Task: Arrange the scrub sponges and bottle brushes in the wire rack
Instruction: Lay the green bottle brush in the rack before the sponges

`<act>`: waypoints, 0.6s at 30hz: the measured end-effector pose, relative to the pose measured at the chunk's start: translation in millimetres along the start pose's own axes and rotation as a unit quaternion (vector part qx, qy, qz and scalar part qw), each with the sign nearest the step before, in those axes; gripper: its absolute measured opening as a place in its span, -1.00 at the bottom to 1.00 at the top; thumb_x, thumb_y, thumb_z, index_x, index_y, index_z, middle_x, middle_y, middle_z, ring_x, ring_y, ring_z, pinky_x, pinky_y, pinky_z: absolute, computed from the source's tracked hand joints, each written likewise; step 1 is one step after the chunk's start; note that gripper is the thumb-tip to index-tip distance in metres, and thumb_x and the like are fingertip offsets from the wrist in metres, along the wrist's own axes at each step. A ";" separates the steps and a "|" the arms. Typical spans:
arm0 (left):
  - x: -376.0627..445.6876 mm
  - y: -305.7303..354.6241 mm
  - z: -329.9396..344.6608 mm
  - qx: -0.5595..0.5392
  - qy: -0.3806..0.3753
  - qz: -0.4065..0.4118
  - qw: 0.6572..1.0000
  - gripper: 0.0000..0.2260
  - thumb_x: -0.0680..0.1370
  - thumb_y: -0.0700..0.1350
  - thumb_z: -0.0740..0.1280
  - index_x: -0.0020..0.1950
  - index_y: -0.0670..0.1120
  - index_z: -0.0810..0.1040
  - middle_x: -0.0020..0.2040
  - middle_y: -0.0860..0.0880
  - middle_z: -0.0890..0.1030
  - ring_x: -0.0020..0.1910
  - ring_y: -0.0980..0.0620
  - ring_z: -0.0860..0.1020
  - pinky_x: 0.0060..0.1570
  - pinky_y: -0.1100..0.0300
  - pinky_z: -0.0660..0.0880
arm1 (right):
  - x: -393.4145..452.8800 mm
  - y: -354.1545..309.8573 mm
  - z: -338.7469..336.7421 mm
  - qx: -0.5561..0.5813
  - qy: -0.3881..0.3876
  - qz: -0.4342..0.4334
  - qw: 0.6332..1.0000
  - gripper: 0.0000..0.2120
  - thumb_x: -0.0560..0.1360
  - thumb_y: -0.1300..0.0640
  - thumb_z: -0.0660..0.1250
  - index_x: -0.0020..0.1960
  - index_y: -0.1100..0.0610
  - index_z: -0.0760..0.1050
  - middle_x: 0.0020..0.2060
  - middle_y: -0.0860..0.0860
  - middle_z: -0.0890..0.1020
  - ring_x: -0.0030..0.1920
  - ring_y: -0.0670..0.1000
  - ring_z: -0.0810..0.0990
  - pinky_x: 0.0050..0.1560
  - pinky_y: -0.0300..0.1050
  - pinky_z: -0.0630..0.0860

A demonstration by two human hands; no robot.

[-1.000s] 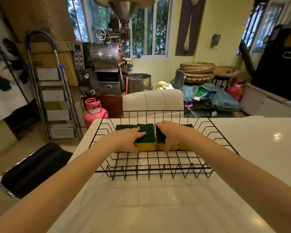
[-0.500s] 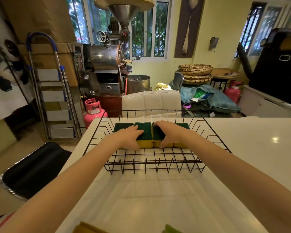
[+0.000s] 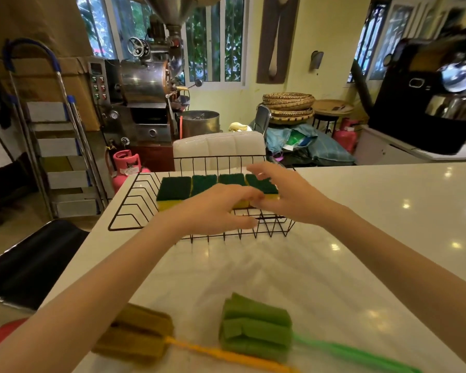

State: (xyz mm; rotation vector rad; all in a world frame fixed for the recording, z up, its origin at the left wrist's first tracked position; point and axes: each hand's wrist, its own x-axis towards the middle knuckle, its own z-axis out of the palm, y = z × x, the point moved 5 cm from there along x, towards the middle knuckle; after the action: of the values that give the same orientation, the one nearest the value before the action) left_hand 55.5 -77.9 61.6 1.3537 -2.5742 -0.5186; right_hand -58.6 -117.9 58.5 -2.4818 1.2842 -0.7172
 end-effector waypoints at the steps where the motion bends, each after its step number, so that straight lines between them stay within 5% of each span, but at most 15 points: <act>1: -6.2 8.3 4.8 -0.013 0.000 0.011 1.000 -0.52 0.49 0.04 0.28 0.39 0.05 0.26 0.34 0.05 0.42 0.29 0.08 0.39 0.29 0.16 0.33 | -16.3 -1.5 -5.7 0.008 0.019 -0.002 1.000 -0.45 0.42 0.10 0.39 0.35 0.06 0.30 0.27 0.01 0.49 0.21 -0.06 0.47 0.11 -0.26 0.39; 4: -22.6 28.9 23.3 -0.035 -0.035 0.030 0.998 -0.34 0.43 0.14 0.31 0.45 0.13 0.10 0.45 0.16 0.25 0.39 0.17 0.25 0.32 0.25 0.20 | -63.5 0.8 -12.2 0.035 0.015 0.018 0.999 -0.52 0.41 0.07 0.40 0.29 0.01 0.36 0.17 -0.07 0.53 0.10 -0.11 0.52 0.09 -0.21 0.47; 8: -33.6 39.2 56.5 0.002 -0.160 0.014 0.987 -0.22 0.34 0.19 0.40 0.44 0.19 0.05 0.48 0.22 0.14 0.42 0.18 0.14 0.35 0.23 0.11 | -120.3 8.8 -5.8 0.057 -0.131 0.098 0.985 -0.60 0.37 -0.05 0.41 0.18 -0.09 0.42 0.12 -0.13 0.54 0.07 -0.16 0.54 0.09 -0.15 0.52; 11: -37.2 42.2 73.2 0.031 -0.227 -0.003 0.973 -0.19 0.30 0.16 0.45 0.43 0.21 0.07 0.48 0.19 0.14 0.44 0.12 0.14 0.39 0.12 0.17 | -155.0 15.7 1.6 0.042 -0.211 0.144 0.966 -0.61 0.36 -0.07 0.42 0.15 -0.11 0.44 0.12 -0.12 0.54 0.09 -0.17 0.52 0.12 -0.13 0.51; 18: -43.3 43.9 95.5 0.043 -0.264 -0.010 0.964 -0.27 0.30 0.14 0.46 0.37 0.26 0.16 0.40 0.16 0.29 0.26 0.16 0.28 0.26 0.14 0.34 | -189.0 17.0 13.5 0.004 -0.253 0.166 0.953 -0.52 0.30 -0.02 0.50 0.17 -0.07 0.44 -0.04 -0.14 0.53 -0.02 -0.09 0.54 0.03 -0.14 0.53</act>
State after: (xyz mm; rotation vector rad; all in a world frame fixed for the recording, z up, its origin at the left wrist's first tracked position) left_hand 15.9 1.6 -9.5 1.4257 -3.0296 -0.8861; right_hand -155.5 26.6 -18.4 -2.1529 1.4202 0.0005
